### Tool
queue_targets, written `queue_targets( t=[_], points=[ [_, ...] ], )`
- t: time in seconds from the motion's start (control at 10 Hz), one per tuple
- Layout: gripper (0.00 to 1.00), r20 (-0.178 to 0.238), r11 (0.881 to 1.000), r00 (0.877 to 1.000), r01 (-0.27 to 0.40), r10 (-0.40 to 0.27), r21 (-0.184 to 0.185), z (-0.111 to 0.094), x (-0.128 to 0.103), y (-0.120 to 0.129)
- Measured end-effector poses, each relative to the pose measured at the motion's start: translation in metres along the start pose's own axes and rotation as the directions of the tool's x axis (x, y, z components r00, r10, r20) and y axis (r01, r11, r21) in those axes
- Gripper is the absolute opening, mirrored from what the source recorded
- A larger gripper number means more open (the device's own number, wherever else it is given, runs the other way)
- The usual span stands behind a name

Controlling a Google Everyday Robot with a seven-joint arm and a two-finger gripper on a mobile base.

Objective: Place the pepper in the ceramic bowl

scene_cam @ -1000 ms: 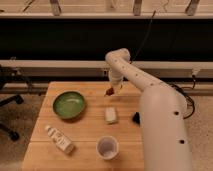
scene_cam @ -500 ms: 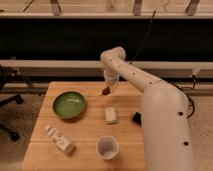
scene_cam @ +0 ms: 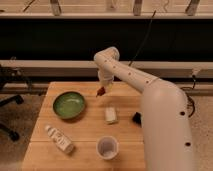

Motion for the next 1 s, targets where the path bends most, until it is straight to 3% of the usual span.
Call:
queue_targets(
  t=[0.3, 1.0],
  points=[
    [0.0, -0.001, 0.998, 0.999, 0.054, -0.054, 0.019, -0.004, -0.032, -0.017],
    [0.0, -0.018, 0.983, 0.984, 0.18, -0.179, 0.048, -0.01, -0.064, -0.035]
  ],
)
